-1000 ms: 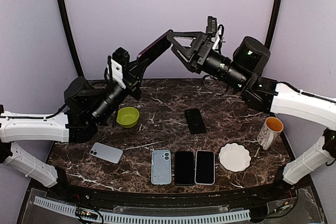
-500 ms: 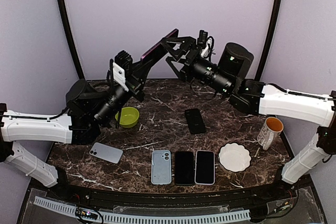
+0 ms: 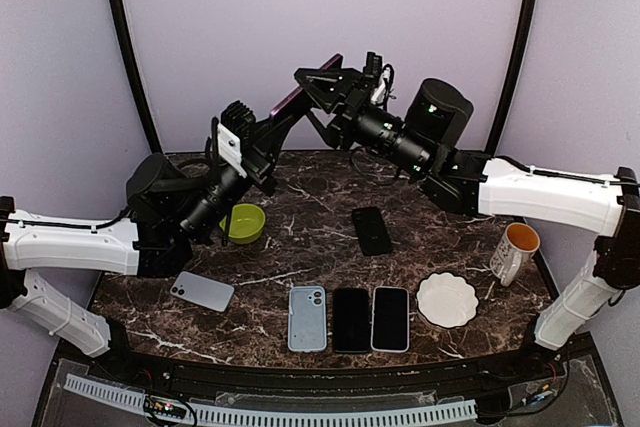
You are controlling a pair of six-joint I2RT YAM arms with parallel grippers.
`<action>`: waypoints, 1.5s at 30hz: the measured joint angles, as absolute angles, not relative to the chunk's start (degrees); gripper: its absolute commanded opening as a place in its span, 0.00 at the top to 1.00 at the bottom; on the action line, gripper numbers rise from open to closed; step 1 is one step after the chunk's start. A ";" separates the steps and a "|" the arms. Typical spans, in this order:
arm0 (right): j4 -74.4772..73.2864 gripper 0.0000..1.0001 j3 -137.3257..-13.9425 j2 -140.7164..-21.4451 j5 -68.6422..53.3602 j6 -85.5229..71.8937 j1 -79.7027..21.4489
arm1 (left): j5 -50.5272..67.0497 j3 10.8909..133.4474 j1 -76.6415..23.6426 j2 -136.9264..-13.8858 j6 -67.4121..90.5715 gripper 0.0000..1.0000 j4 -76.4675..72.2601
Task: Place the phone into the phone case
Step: Pass from the left arm to the right, then install the phone into the phone case.
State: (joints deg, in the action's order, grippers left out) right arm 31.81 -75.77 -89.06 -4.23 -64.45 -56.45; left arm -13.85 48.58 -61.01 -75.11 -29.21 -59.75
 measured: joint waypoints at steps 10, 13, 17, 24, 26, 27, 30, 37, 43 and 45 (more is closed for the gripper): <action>34.68 1.00 -72.27 -88.49 -4.25 -64.49 -56.38 | -13.56 46.68 -61.10 -75.13 -28.99 0.95 -60.20; 34.41 1.00 -71.59 -88.14 -4.27 -63.83 -56.40 | -13.37 45.95 -61.10 -75.13 -28.32 0.93 -60.25; 33.23 1.00 -70.83 -87.74 -4.32 -62.00 -56.42 | -13.58 44.40 -61.14 -75.11 -27.49 0.97 -60.60; 32.99 1.00 -70.78 -87.55 -4.67 -61.01 -56.49 | -13.72 43.75 -61.32 -75.11 -28.40 0.87 -61.63; 33.34 1.00 -70.63 -87.22 -4.23 -60.34 -56.29 | -13.69 43.66 -61.41 -75.11 -28.84 0.80 -61.65; 33.41 1.00 -70.41 -86.96 -4.01 -60.18 -56.21 | -13.67 43.64 -61.41 -75.11 -28.99 0.74 -61.65; 33.54 1.00 -69.47 -85.84 -3.05 -59.81 -56.05 | -13.45 43.46 -61.41 -75.11 -28.99 0.59 -61.65; 29.80 1.00 -69.04 -84.29 0.01 -56.93 -55.94 | -14.31 43.03 -61.47 -74.48 -27.59 0.35 -59.33; 8.03 1.00 -75.70 -84.05 10.76 -49.43 -56.84 | -13.93 44.97 -61.01 -66.83 -20.84 0.27 -38.52; -0.49 1.00 -79.44 -85.01 17.02 -46.78 -58.02 | -13.50 46.33 -60.18 -64.31 -16.97 0.26 -30.44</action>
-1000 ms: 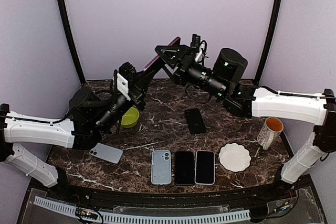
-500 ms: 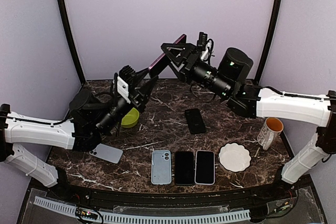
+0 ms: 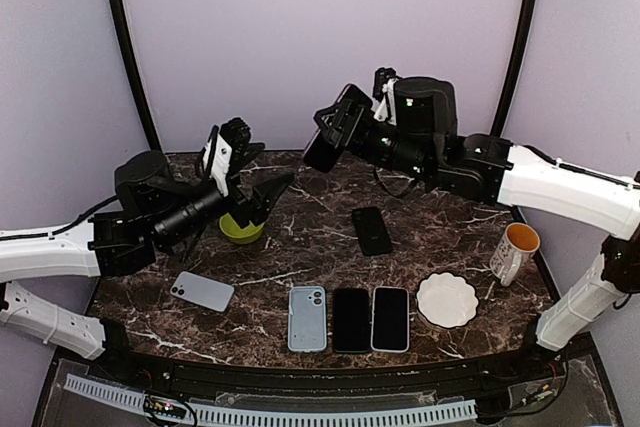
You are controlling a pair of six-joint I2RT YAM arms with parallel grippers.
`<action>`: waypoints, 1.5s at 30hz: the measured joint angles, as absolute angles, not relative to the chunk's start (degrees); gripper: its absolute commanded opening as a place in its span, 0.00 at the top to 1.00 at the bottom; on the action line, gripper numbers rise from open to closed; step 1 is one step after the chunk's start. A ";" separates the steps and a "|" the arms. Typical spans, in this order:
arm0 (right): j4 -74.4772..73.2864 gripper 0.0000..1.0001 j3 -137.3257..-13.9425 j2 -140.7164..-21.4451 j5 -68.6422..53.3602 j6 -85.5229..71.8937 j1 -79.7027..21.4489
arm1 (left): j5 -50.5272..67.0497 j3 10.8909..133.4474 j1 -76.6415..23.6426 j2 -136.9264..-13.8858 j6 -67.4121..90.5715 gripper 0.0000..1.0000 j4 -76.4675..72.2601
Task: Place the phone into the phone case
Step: Install the phone into the phone case.
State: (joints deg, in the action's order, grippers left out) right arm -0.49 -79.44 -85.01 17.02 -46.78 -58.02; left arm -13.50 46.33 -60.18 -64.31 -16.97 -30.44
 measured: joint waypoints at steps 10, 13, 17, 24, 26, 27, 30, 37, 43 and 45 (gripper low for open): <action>-24.47 1.00 -86.48 -98.26 36.32 -44.75 -66.37 | -15.59 47.33 -48.75 -58.04 1.39 0.25 -1.34; -27.53 1.00 -86.48 -102.15 38.24 -46.30 -69.17 | -18.59 47.33 -45.89 -58.13 4.38 0.19 0.97; -28.75 1.00 -86.46 -105.38 39.18 -49.63 -72.42 | -22.76 47.31 -41.06 -59.35 9.04 0.07 1.28; -31.00 1.00 -87.31 -110.24 40.10 -55.05 -76.42 | -21.43 44.66 -32.88 -60.55 19.92 0.02 1.78; -31.99 1.00 -88.92 -112.55 40.16 -56.38 -77.52 | -20.12 43.03 -29.93 -60.66 22.39 0.01 2.04; -32.77 1.00 -90.15 -113.97 40.18 -57.21 -78.19 | -19.73 42.65 -28.80 -60.86 23.20 0.01 2.52; -35.68 1.00 -93.89 -118.15 40.34 -59.70 -80.05 | -19.81 42.61 -26.63 -61.21 24.23 0.01 3.36; -43.99 1.00 -100.49 -124.25 40.29 -64.34 -82.98 | -20.71 41.69 -23.59 -58.22 24.67 0.01 2.74; -49.63 1.00 -101.58 -124.57 40.56 -68.79 -83.48 | -21.85 41.39 -22.96 -56.77 24.51 0.01 1.37; -51.16 1.00 -101.58 -124.57 40.56 -70.04 -83.53 | -21.85 41.23 -22.96 -56.82 24.43 0.01 1.34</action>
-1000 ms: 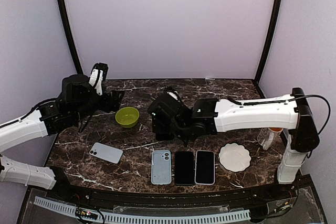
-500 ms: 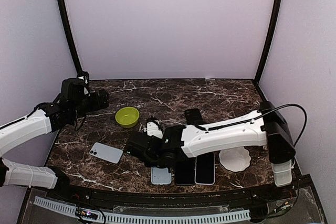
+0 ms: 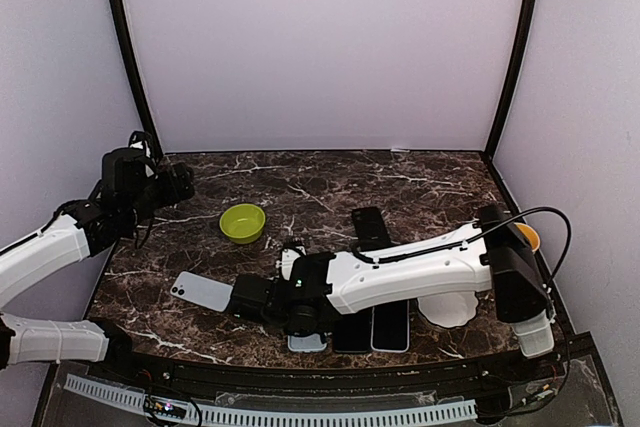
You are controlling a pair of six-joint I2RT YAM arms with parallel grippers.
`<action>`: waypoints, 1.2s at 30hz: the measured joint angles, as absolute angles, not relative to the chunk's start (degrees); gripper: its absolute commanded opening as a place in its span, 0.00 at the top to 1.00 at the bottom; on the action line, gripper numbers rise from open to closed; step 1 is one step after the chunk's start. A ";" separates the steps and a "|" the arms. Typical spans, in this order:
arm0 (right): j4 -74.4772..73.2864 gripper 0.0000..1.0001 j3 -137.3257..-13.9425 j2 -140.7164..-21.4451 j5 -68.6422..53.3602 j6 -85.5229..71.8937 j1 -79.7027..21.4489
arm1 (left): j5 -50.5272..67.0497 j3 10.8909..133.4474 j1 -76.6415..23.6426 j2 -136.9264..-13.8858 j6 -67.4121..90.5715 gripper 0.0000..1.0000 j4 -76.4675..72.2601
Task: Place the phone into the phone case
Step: Install the phone into the phone case.
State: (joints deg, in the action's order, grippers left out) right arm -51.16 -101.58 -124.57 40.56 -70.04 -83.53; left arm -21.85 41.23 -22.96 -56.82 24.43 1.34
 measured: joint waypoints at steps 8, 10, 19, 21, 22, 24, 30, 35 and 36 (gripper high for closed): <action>-52.90 1.00 -101.69 -125.10 40.10 -72.60 -84.23 | -21.43 41.19 -22.70 -57.74 24.34 0.01 1.32; -53.60 1.00 -102.06 -125.78 40.03 -73.01 -84.27 | -21.39 41.19 -22.70 -57.74 24.34 0.01 1.32; -55.35 1.00 -102.35 -126.89 38.30 -73.84 -84.31 | -20.36 41.19 -22.57 -57.74 24.29 0.01 1.32; -55.70 1.00 -102.52 -127.04 38.06 -74.04 -84.38 | -20.29 41.19 -22.41 -57.74 24.27 0.01 1.32; -55.94 1.00 -102.69 -127.22 37.89 -74.13 -84.40 | -20.27 41.19 -22.33 -57.74 24.27 0.01 1.32; -56.73 1.00 -103.42 -127.72 37.60 -74.28 -84.47 | -20.25 41.19 -22.33 -57.74 24.27 0.01 1.32; -57.47 1.00 -103.63 -128.40 37.26 -75.59 -84.73 | -20.05 41.19 -22.28 -57.74 24.27 0.01 1.32; -57.89 1.00 -103.68 -129.03 37.52 -77.30 -84.71 | -19.97 41.17 -22.26 -57.74 24.27 0.01 1.32; -58.04 1.00 -103.72 -129.23 37.69 -77.89 -84.71 | -19.97 41.17 -22.26 -57.74 24.27 0.01 1.32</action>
